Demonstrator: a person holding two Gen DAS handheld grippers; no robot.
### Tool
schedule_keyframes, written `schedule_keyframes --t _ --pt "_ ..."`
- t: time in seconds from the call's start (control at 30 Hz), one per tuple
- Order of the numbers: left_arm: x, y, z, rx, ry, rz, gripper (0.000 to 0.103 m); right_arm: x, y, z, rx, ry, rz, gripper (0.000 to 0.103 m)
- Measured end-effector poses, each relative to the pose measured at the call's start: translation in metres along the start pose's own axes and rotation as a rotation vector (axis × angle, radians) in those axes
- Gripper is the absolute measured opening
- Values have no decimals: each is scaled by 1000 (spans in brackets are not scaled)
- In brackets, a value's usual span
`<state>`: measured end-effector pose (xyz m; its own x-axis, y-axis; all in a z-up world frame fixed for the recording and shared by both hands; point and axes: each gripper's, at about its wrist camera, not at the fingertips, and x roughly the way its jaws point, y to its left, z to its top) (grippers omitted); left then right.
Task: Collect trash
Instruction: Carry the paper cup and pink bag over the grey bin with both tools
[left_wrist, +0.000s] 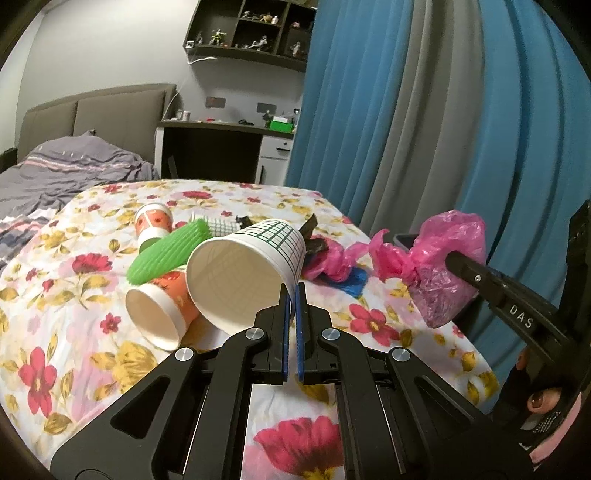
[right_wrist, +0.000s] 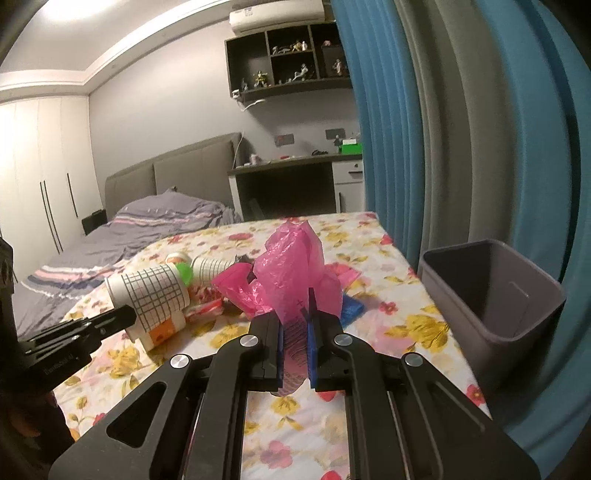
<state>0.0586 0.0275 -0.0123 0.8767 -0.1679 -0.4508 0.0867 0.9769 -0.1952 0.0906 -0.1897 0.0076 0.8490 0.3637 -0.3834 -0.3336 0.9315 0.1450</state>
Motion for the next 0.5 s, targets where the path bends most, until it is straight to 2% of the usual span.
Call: schedule_keyframes --t 0.5 --pt "32 -44 20 73 8 -63 2 -18 -53 15 50 -78 -82 11"
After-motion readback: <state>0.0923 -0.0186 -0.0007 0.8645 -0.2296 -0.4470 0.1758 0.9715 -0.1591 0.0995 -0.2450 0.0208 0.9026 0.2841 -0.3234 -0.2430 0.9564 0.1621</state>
